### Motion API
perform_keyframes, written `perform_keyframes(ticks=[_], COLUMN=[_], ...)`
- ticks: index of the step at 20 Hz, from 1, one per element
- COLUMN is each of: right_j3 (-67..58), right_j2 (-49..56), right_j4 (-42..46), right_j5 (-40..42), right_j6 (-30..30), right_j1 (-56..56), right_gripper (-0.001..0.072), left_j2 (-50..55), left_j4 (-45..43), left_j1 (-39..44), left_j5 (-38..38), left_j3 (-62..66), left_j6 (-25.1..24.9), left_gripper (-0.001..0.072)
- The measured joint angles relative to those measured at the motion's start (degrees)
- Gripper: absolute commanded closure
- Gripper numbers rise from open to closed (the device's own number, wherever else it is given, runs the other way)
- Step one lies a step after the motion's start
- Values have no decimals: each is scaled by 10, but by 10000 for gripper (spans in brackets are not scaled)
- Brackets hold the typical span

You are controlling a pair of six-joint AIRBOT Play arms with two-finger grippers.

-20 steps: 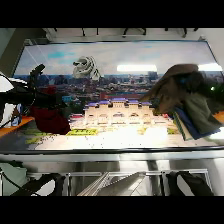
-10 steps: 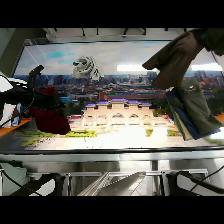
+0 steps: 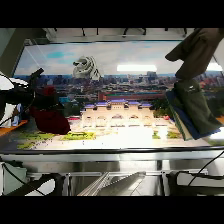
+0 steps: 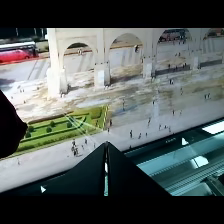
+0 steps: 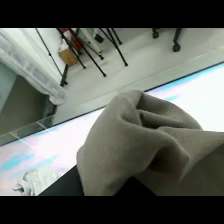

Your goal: Fold the shirts.

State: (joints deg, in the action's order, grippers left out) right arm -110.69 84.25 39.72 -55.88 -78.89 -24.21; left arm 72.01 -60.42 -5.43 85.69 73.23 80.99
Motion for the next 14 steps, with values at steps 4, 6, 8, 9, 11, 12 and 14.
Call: perform_keyframes(ticks=[4, 6, 8, 9, 11, 12, 14], right_j3=[-6, -7, -7, -7, -1, 6, 34], right_j2=[3, -1, -11, -16, -30, -37, -54], right_j4=[17, 38, 84, 116, 195, 231, 295], right_j5=[-70, -120, -182, -214, -280, -305, -351], right_j6=[-15, -35, -68, -87, -130, -148, -177], right_j1=[-38, -54, -65, -68, -73, -74, -76], right_gripper=[685, 685, 685, 685, 685, 685, 684], left_j2=[1, 1, 1, 1, 1, 1, 1], left_j4=[0, 0, 0, 0, 1, 1, 2], left_j1=[0, 0, 0, 0, 0, 0, 0], left_j5=[-2, -8, -17, -23, -35, -38, -43], left_j3=[0, 0, 0, 0, 0, 0, 0], left_j6=[0, 0, 0, 0, 0, 0, -1], left_gripper=[695, 696, 696, 696, 696, 696, 696])
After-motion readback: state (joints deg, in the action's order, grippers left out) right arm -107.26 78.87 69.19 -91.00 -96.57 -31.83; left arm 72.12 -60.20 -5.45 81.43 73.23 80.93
